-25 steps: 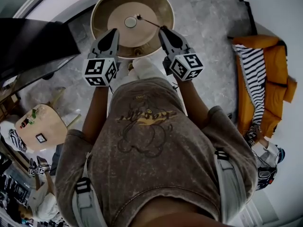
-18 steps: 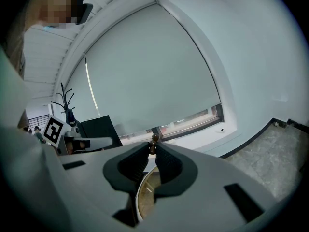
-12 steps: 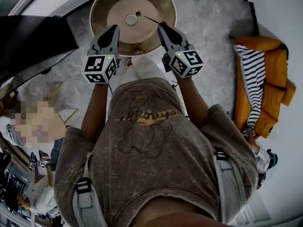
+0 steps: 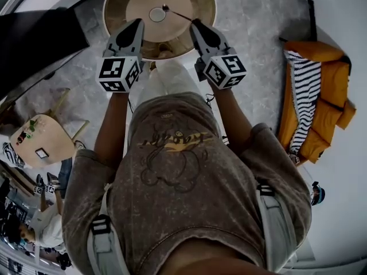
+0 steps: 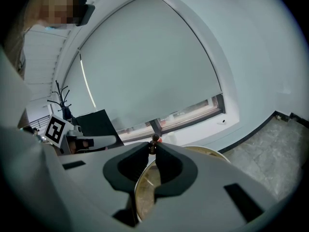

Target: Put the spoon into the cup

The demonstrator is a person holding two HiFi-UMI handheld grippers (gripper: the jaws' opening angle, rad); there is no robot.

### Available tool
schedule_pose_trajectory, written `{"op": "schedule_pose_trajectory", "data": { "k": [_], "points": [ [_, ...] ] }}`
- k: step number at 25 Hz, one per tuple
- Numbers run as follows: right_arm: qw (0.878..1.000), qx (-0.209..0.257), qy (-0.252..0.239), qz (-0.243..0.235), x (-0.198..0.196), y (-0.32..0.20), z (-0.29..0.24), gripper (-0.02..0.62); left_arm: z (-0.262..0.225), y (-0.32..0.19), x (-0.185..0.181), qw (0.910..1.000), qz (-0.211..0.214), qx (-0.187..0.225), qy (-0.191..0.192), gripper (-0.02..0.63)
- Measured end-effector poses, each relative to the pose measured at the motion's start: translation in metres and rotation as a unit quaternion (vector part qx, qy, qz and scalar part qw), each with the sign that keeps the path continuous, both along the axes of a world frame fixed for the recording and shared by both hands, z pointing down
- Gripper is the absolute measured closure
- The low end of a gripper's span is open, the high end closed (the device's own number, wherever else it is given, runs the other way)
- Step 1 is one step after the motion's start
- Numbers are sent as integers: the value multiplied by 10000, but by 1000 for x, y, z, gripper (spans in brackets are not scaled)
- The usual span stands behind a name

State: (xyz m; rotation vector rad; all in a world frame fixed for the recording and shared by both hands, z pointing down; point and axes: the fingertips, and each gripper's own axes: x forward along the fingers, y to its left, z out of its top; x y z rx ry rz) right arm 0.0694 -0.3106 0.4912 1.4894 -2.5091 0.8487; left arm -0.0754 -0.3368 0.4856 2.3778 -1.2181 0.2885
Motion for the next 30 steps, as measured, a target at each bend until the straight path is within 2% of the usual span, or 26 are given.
{"op": "schedule_pose_trajectory", "data": {
  "k": [15,30],
  "points": [
    [9997,-192,2,-114,-10,-21,26,538,15,-10,-3,9999,-38,-121,13,588],
    [9934,-891,568,-456,-17,-40,117,538,24,-8,1,9996,-77,-257,23,588]
  ]
}}
